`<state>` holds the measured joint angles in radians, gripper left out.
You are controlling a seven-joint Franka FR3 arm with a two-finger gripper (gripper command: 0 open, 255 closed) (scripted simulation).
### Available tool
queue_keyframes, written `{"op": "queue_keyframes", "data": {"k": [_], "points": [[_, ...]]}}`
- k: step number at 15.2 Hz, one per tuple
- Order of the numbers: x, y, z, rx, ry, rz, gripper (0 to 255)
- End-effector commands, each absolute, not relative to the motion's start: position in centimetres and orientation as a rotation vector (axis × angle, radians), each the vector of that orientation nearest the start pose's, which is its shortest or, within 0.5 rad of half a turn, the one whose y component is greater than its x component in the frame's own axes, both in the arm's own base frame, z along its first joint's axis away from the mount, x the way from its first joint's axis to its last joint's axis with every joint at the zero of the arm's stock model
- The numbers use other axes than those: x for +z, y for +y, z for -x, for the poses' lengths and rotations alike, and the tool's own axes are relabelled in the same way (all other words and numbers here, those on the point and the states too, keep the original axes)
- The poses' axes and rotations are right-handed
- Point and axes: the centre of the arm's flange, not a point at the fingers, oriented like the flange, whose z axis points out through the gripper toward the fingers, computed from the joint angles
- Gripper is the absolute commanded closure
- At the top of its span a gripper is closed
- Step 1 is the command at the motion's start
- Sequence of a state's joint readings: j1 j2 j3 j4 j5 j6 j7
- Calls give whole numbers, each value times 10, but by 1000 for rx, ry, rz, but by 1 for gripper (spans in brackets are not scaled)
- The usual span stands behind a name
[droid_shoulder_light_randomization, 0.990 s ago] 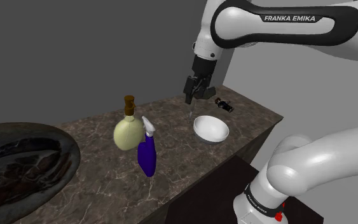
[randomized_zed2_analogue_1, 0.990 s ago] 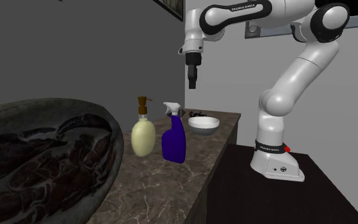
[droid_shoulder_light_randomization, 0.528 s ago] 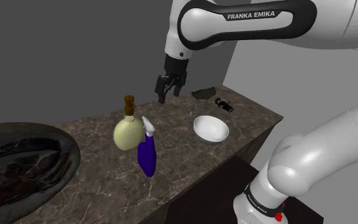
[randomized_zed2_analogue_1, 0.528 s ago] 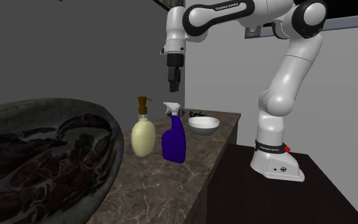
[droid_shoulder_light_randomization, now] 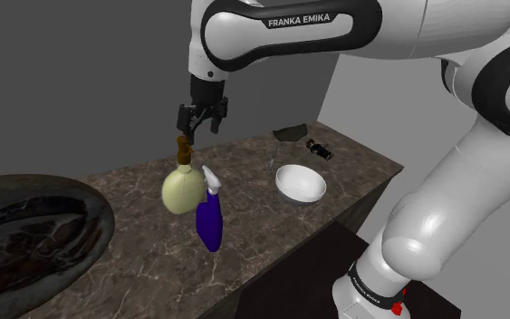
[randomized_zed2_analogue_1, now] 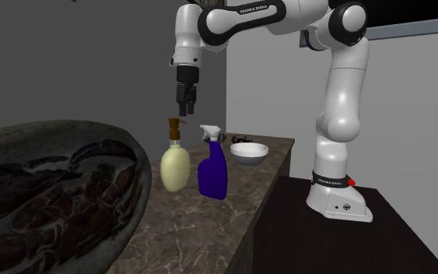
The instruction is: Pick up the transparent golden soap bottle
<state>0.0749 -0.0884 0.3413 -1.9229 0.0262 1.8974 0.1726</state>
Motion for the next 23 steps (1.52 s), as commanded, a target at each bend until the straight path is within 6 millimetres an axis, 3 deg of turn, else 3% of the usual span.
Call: {"op": "queue_keyframes", "data": {"k": [1, 3, 12, 13, 23], "points": [[529, 247, -511, -100, -379, 3109, 0], [527, 262, -523, -108, -390, 3111, 0], [487, 262, -523, -108, -390, 3111, 0], [488, 261, -523, -108, -390, 3111, 255], [493, 262, -523, -108, -390, 3111, 255]]}}
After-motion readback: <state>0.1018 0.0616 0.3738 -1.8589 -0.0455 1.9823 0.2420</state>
